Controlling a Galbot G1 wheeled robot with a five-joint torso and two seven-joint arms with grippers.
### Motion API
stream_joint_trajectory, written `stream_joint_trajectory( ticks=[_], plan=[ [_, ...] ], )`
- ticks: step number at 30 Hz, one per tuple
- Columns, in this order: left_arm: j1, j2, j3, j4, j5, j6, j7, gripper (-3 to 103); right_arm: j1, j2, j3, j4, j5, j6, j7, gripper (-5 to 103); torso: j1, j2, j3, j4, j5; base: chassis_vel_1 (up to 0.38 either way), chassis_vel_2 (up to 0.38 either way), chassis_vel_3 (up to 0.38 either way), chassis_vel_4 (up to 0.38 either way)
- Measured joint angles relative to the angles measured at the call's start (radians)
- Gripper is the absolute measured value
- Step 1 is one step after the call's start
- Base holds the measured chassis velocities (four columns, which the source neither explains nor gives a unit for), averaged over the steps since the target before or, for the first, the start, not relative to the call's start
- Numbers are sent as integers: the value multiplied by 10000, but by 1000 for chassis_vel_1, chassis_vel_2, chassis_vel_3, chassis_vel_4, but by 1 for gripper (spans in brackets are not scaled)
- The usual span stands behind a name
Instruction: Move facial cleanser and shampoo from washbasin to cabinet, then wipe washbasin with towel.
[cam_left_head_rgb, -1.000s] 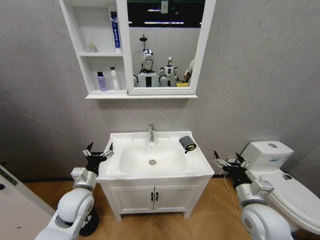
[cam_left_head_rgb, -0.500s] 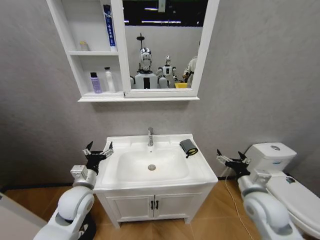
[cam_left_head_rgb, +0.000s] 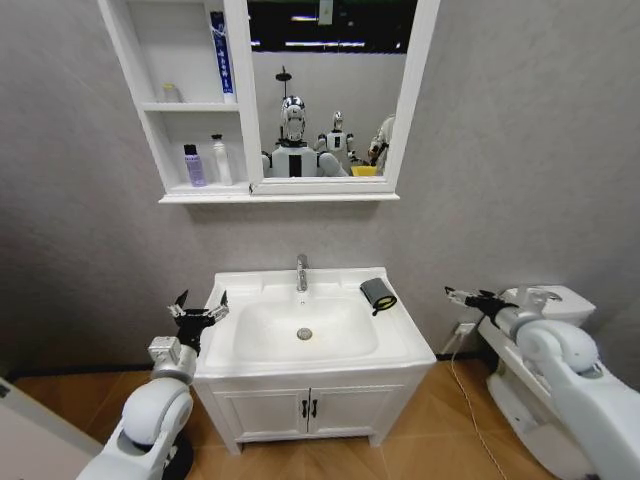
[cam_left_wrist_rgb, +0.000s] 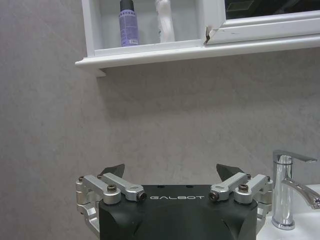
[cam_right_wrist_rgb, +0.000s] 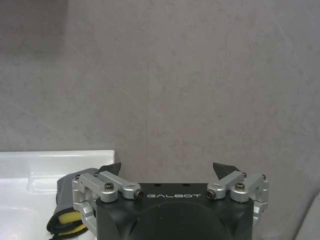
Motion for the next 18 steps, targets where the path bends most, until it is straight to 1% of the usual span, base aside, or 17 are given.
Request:
stream_joint_trajectory(
  ticks=[1,2,3,4,5,7,8,11,12,14,15,16,18],
  plan=[
    [28,6,-3,13,20,-3,33,100,172,-109,-203,-81,-202,76,-265,100,0,0,-1,0,-1,0,0,0,0],
    [28,6,-3,13,20,-3,33,100,172,-109,-203,-81,-202,76,-265,100,0,0,-1,0,-1,0,0,0,0],
    [69,10,-10,19,43,-10,42,100,418,-191,-561,-135,-356,95,-415,100,0,1,-1,0,-2,0,0,0,0],
    [94,9,-10,20,70,-18,52,100,589,-200,-817,-166,-464,117,-434,100,0,0,0,0,-1,0,0,0,0],
    [94,9,-10,20,70,-18,52,100,589,-200,-817,-166,-464,117,-434,100,0,0,0,0,-1,0,0,0,0],
    [125,-27,12,20,116,-31,59,100,1066,-107,-1522,-211,-807,139,-412,100,0,0,0,2,-2,0,0,0,0],
    [125,-27,12,20,116,-31,59,100,1066,-107,-1522,-211,-807,139,-412,100,0,0,0,2,-2,0,0,0,0],
    [164,-81,41,-29,132,-33,68,100,1783,175,-2574,-318,-824,-207,-5,100,0,0,0,2,-2,0,0,0,0],
    [164,-81,41,-29,132,-33,68,100,1783,175,-2574,-318,-824,-207,-5,100,0,0,0,2,-2,0,0,0,0],
    [188,-90,27,-35,140,-53,66,100,2303,257,-3285,-663,-803,-411,297,100,0,0,0,2,0,0,0,0,0],
    [194,-97,16,-33,150,-66,66,100,2513,271,-3558,-822,-795,-440,351,100,0,-1,0,1,1,0,0,0,0],
    [194,-97,16,-33,150,-66,66,100,2513,271,-3558,-822,-795,-440,351,100,0,-1,0,1,1,0,0,0,0],
    [218,-115,7,-18,172,-86,67,100,3273,289,-4404,-1427,-753,-453,327,100,0,0,0,0,-1,0,0,0,0]
  ],
)
